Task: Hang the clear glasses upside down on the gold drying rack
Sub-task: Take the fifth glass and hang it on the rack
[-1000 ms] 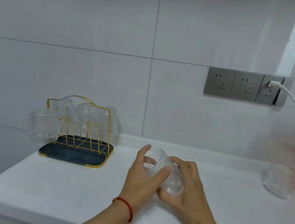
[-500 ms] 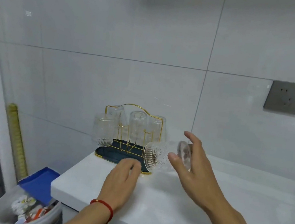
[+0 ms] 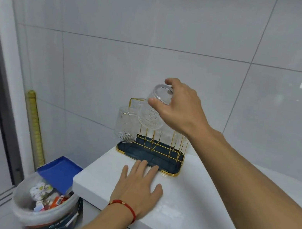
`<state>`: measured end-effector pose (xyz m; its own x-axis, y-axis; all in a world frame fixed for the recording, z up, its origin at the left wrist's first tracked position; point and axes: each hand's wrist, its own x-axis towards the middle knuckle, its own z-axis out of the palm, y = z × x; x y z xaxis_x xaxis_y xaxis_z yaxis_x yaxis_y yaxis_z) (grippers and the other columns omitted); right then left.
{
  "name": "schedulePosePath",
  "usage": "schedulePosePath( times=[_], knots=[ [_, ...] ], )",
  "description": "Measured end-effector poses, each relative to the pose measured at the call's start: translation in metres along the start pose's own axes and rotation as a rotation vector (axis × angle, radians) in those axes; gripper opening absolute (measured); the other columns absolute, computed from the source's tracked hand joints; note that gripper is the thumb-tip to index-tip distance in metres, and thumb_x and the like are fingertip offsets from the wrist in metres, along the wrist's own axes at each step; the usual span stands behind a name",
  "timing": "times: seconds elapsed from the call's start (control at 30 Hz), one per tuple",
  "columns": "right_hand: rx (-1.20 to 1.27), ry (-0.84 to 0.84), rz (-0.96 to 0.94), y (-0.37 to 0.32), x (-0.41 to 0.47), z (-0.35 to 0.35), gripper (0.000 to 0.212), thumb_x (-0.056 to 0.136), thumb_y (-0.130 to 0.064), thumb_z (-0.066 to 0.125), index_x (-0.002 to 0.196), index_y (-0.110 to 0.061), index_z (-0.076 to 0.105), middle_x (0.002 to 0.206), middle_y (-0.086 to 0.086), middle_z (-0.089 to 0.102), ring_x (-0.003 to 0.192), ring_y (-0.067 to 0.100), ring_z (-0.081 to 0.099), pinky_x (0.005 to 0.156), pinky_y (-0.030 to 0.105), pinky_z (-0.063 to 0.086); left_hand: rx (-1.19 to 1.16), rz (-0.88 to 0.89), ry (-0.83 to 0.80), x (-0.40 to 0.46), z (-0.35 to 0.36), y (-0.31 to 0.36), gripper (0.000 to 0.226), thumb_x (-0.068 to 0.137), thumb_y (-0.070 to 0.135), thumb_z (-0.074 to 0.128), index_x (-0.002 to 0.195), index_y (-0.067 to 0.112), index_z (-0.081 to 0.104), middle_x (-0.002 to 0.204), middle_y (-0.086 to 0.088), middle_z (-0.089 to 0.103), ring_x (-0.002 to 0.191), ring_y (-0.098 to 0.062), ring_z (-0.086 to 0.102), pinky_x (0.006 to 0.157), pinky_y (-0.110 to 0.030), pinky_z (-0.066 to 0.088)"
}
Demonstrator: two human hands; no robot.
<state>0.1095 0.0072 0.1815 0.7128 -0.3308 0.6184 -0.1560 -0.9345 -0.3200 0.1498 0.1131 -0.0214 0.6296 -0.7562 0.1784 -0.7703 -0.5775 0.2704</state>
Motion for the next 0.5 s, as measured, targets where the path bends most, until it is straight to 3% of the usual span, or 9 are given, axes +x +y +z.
schedulePosePath(
  times=[0.17, 0.37, 0.5],
  knots=[
    [-0.223, -0.103, -0.031, 0.004, 0.026, 0.027, 0.064, 0.087, -0.060, 0.058, 0.128, -0.011, 0.064, 0.126, 0.011, 0.069, 0.114, 0.034, 0.063, 0.092, 0.046, 0.054, -0.003, 0.006, -0.017, 0.001, 0.000, 0.001, 0.062, 0.099, 0.053, 0.024, 0.158, 0.034, 0.017, 0.171, 0.001, 0.011, 0.156, -0.020, 0.007, 0.126, -0.054, 0.003],
    [-0.272, -0.215, -0.001, 0.016, 0.032, 0.052, 0.062, 0.083, -0.061, 0.058, 0.119, -0.011, 0.066, 0.119, 0.009, 0.071, 0.103, 0.034, 0.066, 0.082, 0.043, 0.055, -0.023, -0.002, -0.008, 0.001, 0.001, 0.001, 0.061, 0.099, 0.052, 0.024, 0.157, 0.034, 0.020, 0.170, 0.001, 0.016, 0.155, -0.019, 0.012, 0.126, -0.055, 0.003],
    [-0.301, -0.299, 0.000, 0.023, 0.030, 0.064, 0.066, 0.082, -0.063, 0.055, 0.119, -0.010, 0.067, 0.127, 0.010, 0.070, 0.113, 0.036, 0.064, 0.090, 0.045, 0.054, -0.037, 0.006, 0.018, 0.001, 0.002, 0.001, 0.059, 0.099, 0.049, 0.027, 0.156, 0.032, 0.024, 0.169, 0.000, 0.018, 0.154, -0.019, 0.014, 0.125, -0.054, 0.003]
  ],
)
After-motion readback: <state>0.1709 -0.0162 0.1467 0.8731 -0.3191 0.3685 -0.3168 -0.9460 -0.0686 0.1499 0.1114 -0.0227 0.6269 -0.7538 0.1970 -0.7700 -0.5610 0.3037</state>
